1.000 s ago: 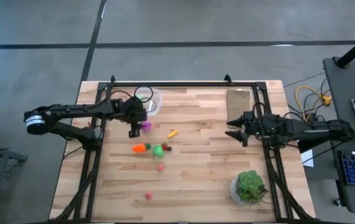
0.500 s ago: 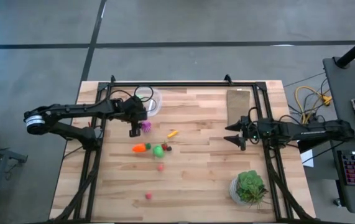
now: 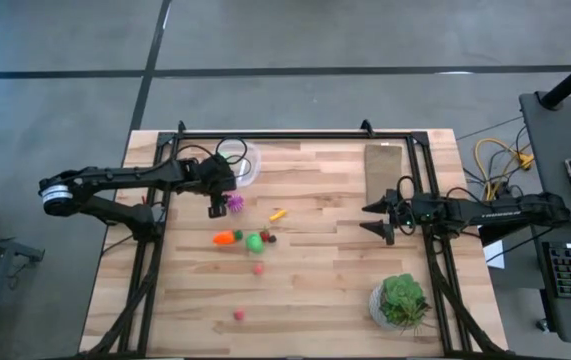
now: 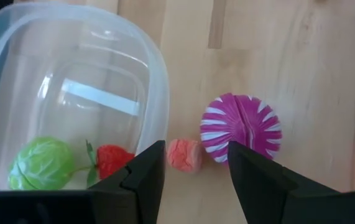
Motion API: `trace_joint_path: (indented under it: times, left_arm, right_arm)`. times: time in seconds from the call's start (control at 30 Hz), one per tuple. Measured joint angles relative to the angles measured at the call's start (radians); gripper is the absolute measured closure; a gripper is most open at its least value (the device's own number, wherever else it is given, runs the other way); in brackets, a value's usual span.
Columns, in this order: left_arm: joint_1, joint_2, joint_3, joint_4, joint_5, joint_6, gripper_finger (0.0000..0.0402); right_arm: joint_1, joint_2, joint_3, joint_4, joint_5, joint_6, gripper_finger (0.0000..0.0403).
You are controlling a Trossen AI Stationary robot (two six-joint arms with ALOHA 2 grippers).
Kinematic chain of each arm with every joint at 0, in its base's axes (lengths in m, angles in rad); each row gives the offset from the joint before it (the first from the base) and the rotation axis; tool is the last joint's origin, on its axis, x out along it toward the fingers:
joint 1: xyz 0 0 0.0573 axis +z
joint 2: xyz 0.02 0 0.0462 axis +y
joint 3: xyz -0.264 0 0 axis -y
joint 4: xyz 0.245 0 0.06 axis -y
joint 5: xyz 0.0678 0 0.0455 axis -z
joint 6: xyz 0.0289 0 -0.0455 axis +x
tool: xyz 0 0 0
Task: Pick and placing Produce into tupperware
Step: Put the top peach into the transparent bin
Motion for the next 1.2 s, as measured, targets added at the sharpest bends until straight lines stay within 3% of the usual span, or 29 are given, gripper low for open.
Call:
trace_joint_path:
  times: [0.5, 0.67, 0.87, 1.2]
  left_arm:
    - [0.0, 0.013, -0.038, -0.02, -0.015, 0.059, 0.0243]
    - [0.007, 0.057, -0.038, 0.016, -0.053, 0.024, 0.0243]
    - [0.032, 0.147, -0.031, 0.015, -0.017, -0.096, 0.0243]
    - [0.033, 0.191, -0.025, 0.121, -0.014, -0.098, 0.0243]
  right_arm:
    - [0.0, 0.001, 0.0, 0.0, 0.0, 0.001, 0.009]
    - [0.0, 0.001, 0.0, 0.0, 0.0, 0.001, 0.009]
    - [0.0, 0.002, 0.0, 0.001, 0.002, 0.001, 0.009]
    - [0.0, 0.002, 0.0, 0.002, 0.004, 0.001, 0.009]
